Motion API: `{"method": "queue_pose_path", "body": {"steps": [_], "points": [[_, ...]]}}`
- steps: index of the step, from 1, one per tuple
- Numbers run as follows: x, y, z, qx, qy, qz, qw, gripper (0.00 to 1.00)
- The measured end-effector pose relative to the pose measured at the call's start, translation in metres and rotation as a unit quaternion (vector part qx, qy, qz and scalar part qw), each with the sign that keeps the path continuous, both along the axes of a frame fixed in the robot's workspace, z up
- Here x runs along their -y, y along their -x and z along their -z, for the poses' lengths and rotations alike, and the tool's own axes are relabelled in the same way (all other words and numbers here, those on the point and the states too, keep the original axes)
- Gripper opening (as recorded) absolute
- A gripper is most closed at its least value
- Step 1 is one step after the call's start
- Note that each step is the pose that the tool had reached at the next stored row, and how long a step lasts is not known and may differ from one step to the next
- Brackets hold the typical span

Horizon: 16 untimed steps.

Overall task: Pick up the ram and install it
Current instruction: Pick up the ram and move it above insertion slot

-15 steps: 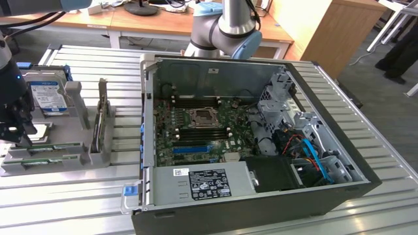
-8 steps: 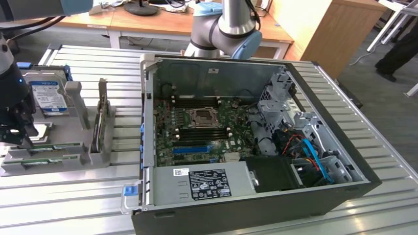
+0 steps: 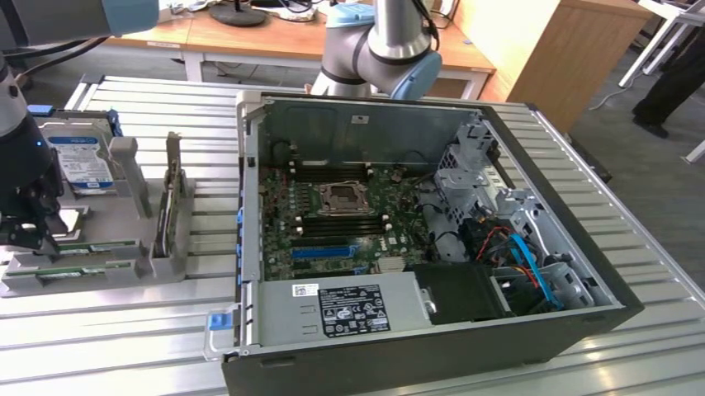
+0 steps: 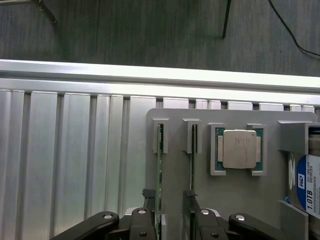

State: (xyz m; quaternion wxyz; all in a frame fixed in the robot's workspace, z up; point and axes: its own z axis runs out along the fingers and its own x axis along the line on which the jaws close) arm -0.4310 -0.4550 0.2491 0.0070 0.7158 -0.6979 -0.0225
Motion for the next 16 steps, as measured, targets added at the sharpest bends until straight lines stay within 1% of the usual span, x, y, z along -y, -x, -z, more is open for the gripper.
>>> {"method": "queue_pose_path", "body": {"steps": [7,16], "points": [[0.0000,0.000,0.0067,0.0001,0.0000,0.000,1.0000,0.36],[0.0000,0.000,0.0124,0.0001,0.0001,0.000,1.0000,0.36]]}}
